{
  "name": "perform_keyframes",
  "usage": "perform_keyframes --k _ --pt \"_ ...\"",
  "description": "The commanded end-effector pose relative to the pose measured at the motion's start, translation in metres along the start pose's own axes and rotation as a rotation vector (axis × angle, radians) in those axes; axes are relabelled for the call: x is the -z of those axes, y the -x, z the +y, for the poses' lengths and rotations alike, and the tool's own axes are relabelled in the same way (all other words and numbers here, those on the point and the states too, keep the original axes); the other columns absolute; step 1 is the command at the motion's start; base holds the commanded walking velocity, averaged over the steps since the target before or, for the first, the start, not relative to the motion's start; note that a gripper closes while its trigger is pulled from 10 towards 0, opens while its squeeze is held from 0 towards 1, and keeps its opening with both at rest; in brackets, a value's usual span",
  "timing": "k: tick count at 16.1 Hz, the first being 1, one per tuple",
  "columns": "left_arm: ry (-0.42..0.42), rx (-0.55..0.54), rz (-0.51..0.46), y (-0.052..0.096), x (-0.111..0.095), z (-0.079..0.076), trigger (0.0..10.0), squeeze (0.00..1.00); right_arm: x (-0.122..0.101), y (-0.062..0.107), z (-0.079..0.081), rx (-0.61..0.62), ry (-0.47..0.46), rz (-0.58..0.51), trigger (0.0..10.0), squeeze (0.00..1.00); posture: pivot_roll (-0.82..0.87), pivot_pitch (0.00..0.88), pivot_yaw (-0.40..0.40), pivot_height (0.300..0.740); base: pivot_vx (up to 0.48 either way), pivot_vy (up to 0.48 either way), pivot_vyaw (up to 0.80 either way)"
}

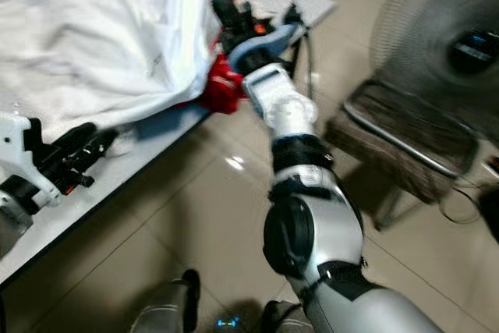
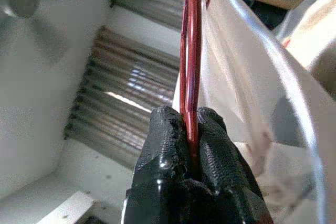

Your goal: Hang hanger

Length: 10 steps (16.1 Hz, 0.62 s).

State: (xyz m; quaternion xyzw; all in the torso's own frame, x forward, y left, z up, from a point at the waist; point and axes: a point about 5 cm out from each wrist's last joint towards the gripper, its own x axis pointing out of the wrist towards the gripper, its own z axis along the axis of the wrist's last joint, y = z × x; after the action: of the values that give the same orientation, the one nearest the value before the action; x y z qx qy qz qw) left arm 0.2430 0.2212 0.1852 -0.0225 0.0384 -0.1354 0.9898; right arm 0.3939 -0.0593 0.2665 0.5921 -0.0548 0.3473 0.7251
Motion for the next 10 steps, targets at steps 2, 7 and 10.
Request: perform_keyframes --k 2,7,10 --pt "0.023 -0.097 -0.012 -0.001 0.001 0.004 10.0 0.03 -0.014 0.005 0.019 -0.083 -0.023 0.003 10.0 0.0 -0.04 0.155 0.04 0.74 0.0 0.0 0.74" --pt "-0.006 -0.108 -0.037 0.006 0.003 0.001 10.0 0.0 -0.03 0.044 0.052 -0.207 0.115 0.102 10.0 0.0 -0.03 0.159 0.022 0.74 0.0 0.0 0.74" --pt "0.001 -0.106 -0.058 0.011 0.001 -0.008 10.0 0.0 -0.022 0.079 0.071 -0.21 0.224 0.188 10.0 0.0 -0.03 0.168 0.008 0.74 0.0 0.0 0.73"
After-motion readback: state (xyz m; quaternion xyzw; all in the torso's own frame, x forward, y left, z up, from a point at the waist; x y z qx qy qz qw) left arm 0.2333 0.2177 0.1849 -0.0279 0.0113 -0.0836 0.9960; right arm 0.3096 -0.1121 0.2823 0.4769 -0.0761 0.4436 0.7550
